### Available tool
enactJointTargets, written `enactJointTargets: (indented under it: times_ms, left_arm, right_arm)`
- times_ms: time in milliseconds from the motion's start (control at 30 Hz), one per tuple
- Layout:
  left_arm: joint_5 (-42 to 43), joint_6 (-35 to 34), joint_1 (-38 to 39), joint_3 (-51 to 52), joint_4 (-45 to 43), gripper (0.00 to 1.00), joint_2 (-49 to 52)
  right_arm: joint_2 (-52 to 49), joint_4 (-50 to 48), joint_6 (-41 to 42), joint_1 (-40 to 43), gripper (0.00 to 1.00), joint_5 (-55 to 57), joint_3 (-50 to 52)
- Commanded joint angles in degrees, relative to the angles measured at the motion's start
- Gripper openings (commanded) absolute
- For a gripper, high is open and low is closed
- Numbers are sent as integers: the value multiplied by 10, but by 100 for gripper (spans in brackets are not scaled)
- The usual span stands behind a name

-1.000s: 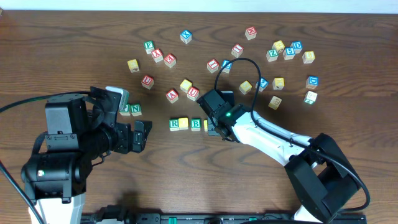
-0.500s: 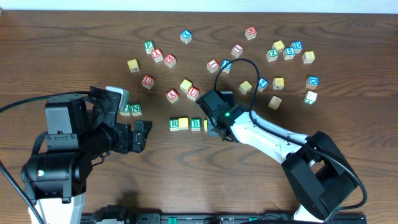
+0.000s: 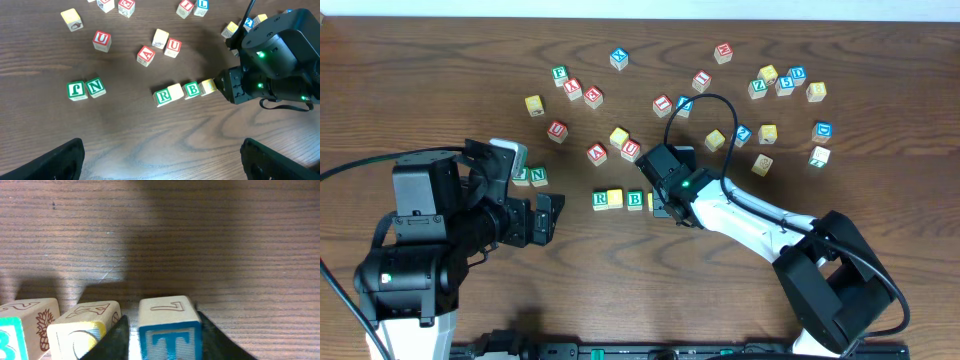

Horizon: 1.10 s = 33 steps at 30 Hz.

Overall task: Spell out ROBOT
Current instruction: 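Lower the T block beside the O block and open the right gripper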

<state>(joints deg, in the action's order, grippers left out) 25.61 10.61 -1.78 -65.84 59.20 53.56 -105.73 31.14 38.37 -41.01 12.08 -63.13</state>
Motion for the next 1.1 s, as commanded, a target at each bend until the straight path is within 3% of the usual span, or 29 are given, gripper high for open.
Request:
enactJointTargets:
  times_ms: [0,667,1067]
  left_arm:
    - [7,10,-2,-4,1,98,-1]
    - [8,10,-2,-4,1,98,-1]
    - [7,10,-2,-4,1,98,-1]
  right_arm:
    - [-8,-1,4,-3,39,9,4]
    - [-8,-24,-13,0,47,39,0]
    - [-6,3,-59,48,45,50,-53]
